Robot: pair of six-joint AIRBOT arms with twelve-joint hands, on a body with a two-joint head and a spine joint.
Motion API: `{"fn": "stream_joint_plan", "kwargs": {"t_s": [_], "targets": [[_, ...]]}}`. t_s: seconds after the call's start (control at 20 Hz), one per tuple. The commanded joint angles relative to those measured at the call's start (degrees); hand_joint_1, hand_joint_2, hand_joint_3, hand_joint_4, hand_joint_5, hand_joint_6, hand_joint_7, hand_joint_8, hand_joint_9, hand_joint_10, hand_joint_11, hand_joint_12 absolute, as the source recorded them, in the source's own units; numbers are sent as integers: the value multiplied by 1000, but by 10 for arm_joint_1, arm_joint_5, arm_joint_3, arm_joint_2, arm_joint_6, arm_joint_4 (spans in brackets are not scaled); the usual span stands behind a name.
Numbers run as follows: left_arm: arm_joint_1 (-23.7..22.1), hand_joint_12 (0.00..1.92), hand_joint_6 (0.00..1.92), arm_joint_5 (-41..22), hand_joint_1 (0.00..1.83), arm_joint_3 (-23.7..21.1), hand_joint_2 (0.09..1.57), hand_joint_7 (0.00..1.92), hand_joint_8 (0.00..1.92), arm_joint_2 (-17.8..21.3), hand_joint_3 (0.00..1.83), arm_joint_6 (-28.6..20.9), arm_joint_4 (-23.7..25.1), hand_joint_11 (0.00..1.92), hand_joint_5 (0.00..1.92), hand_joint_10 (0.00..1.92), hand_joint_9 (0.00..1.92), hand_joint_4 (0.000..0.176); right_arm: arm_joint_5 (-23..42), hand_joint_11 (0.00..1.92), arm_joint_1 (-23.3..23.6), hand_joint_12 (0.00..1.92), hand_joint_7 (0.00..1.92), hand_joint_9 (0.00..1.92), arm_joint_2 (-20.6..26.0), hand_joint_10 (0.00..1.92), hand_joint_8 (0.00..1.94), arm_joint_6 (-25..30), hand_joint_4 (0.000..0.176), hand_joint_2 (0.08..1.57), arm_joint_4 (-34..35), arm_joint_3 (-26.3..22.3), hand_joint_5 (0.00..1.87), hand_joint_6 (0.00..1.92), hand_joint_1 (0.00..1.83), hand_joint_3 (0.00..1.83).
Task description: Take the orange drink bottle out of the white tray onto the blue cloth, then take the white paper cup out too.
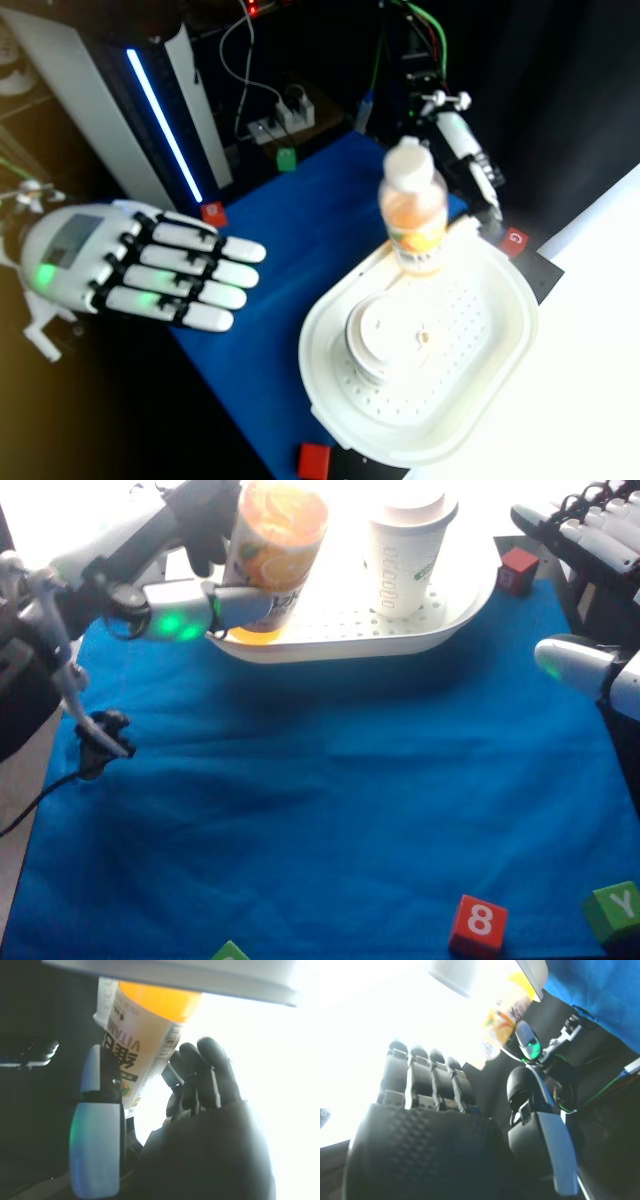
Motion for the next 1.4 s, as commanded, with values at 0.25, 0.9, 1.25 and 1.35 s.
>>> {"fn": "stream_joint_plan", "kwargs": {"t_s": [0.25,0.9,1.25,1.35], "targets": [[42,1862,1626,-163,1041,-71,1333,535,1607,36,5,-9,16,487,549,1679,454,20,71,0,4,0,0,0,-5,0,0,-1,0,1400,6,-2,0,0,218,1],[33,1763,1430,-199,1122,-112,1174,154,1449,70,0,6,56,211,251,1513,195,0,71,0,1,0,0,0,-8,0,0,-1,0,1384,9,-1,0,0,251,0],[64,1755,1549,-226,913,-147,1308,148,1500,68,2,4,63,161,623,1500,141,39,71,0,0,0,0,0,-11,0,0,-1,0,1403,11,-2,0,0,185,5],[75,1817,1541,-219,906,-147,1306,133,1532,58,0,-6,60,182,625,1605,152,55,71,0,-1,0,0,0,-11,0,0,-1,0,1400,11,-2,0,0,195,2]]}}
